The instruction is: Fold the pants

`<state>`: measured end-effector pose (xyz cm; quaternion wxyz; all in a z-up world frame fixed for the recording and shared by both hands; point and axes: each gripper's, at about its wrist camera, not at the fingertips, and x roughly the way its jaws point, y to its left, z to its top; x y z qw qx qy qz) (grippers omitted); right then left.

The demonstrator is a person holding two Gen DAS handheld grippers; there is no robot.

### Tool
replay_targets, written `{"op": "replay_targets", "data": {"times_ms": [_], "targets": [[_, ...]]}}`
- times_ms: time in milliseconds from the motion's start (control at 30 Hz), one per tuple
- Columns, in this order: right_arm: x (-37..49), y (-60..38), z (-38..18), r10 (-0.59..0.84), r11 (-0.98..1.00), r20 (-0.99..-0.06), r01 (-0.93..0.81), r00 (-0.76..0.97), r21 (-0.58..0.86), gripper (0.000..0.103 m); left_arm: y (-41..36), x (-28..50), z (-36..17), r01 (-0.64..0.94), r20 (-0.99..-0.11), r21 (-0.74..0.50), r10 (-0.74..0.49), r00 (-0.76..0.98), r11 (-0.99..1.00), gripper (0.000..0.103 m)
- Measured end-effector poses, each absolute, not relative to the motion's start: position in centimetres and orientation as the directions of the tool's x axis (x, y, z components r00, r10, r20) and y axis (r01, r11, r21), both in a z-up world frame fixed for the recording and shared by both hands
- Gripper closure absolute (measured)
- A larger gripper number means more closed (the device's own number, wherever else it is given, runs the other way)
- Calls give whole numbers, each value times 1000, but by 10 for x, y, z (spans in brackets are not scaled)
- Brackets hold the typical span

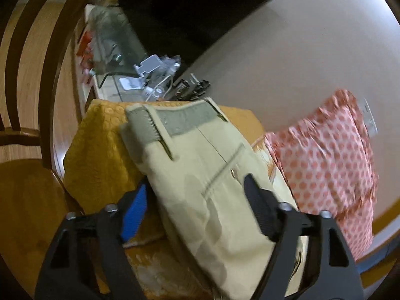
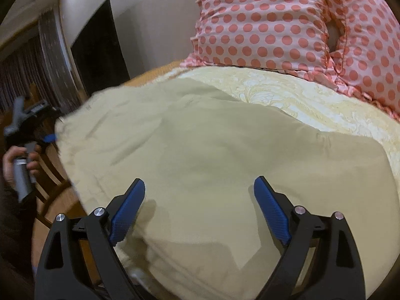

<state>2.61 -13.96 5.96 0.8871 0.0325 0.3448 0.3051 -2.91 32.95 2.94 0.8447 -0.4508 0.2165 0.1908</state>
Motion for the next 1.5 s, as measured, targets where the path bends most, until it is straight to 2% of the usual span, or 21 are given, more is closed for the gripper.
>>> {"op": "replay_targets", "data": {"times_ms": [33, 67, 100, 167, 233, 300, 400, 533, 567, 633, 767, 800, 933, 1000, 1100, 1200, 1233, 1267, 1333, 1433, 1500], "targets": [[24, -145, 62, 573, 808, -577, -517, 582, 281, 12, 332, -24, 28, -524, -551, -672, 121, 826, 523, 66], [22, -152, 66, 579, 807, -558, -513, 594, 292, 12, 331, -17, 27, -548, -582, -642, 124, 803, 536, 82], [20, -161, 70, 583, 809, -532, -504, 615, 303, 12, 330, -14, 28, -552, -588, -622, 134, 798, 555, 91], [17, -178, 77, 580, 814, -496, -485, 646, 320, 11, 316, -10, 45, -558, -594, -534, 188, 782, 635, 96], [15, -203, 83, 565, 824, -452, -447, 690, 347, 9, 292, -5, 74, -514, -550, -451, 227, 804, 730, 97], [15, -223, 86, 544, 834, -425, -410, 723, 370, 9, 249, 3, 117, -390, -475, -376, 186, 860, 841, 98], [17, -261, 88, 495, 846, -402, -322, 770, 425, 9, 170, 14, 160, -169, -395, -263, 54, 917, 950, 98], [16, -311, 86, 461, 808, -364, -214, 809, 548, 9, 43, 12, 179, 239, -342, -150, -277, 898, 959, 97], [15, -324, 84, 455, 790, -351, -190, 818, 582, 8, 7, 10, 172, 357, -363, -133, -380, 851, 925, 97], [12, -348, 78, 444, 747, -335, -137, 831, 650, 6, -51, 8, 143, 501, -451, -104, -489, 747, 859, 96], [10, -381, 61, 452, 664, -332, -64, 828, 745, 6, -117, 7, 67, 601, -652, -16, -464, 599, 799, 96], [11, -385, 57, 465, 645, -329, -60, 822, 762, 6, -123, 5, 55, 610, -669, -20, -464, 580, 792, 96], [28, -381, 51, 548, 613, -347, -84, 761, 785, 6, -135, -17, 50, 601, -620, 76, -434, 653, 796, 94], [41, -370, 47, 583, 621, -382, -90, 718, 779, 6, -130, -20, 55, 620, -614, 51, -465, 638, 783, 91], [61, -348, 45, 582, 689, -465, -101, 668, 717, 12, -118, -8, 67, 637, -627, -62, -527, 574, 769, 74], [71, -334, 43, 556, 749, -529, -111, 641, 653, 21, -59, 0, 95, 572, -552, -229, -589, 589, 787, 44], [75, -328, 42, 541, 774, -559, -112, 628, 623, 26, -37, 6, 102, 519, -531, -253, -566, 631, 816, 41], [76, -325, 41, 532, 790, -574, -120, 623, 602, 30, -10, 18, 107, 439, -520, -270, -514, 682, 857, 41], [80, -318, 42, 513, 819, -600, -139, 614, 557, 37, 33, 46, 105, 292, -558, -303, -417, 717, 907, 40], [84, -316, 42, 502, 833, -620, -144, 603, 535, 45, 80, 96, 79, 134, -676, -355, -353, 647, 925, 42], [87, -321, 40, 514, 823, -617, -139, 596, 551, 47, 91, 117, 62, 108, -720, -379, -366, 590, 919, 42]]}}
